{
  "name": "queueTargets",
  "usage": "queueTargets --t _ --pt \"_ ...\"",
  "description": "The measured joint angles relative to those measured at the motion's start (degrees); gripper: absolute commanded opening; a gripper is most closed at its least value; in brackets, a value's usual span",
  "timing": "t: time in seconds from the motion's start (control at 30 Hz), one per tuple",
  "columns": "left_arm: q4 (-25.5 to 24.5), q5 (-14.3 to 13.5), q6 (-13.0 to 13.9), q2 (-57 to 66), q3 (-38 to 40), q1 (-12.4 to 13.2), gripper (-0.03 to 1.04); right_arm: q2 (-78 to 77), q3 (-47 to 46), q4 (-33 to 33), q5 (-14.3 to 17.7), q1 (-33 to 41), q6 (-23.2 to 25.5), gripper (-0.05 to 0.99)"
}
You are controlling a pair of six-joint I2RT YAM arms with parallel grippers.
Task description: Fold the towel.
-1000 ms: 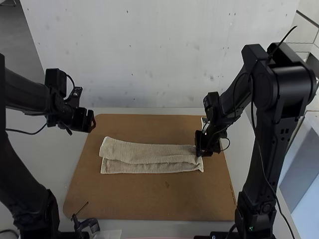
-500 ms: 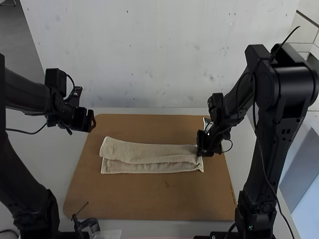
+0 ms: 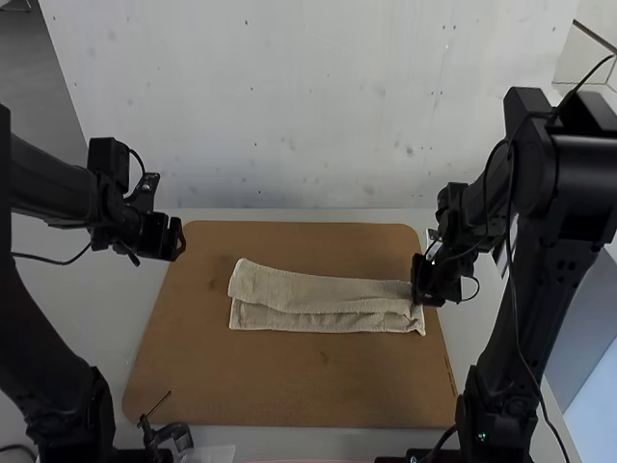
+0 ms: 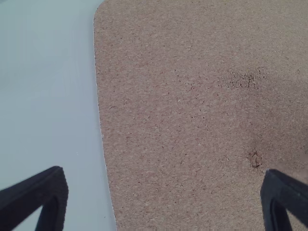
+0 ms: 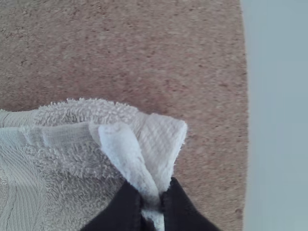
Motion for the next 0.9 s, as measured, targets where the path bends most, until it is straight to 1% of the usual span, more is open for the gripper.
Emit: queueTargets --t 0.23,0.43,0.7,0.9 --pt "0.09 0.00 0.00 0.00 0.02 -0.09 0.88 -0.02 -0.02 0.02 0.22 -7.87 -4.59 0.03" --pt "0.11 0.00 -0.20 0.00 0.02 -0.48 0.88 0.00 0.63 0.37 0.20 -13.53 -7.39 0.03" --pt "0.13 0.00 -0.24 0.00 0.00 -0.52 0.88 0.00 5.25 2.05 0.20 -16.59 -8.90 0.03" --pt "0.15 0.00 -0.39 0.00 0.02 -0.52 0.88 0.76 8.72 2.49 0.20 -16.98 -9.31 0.03"
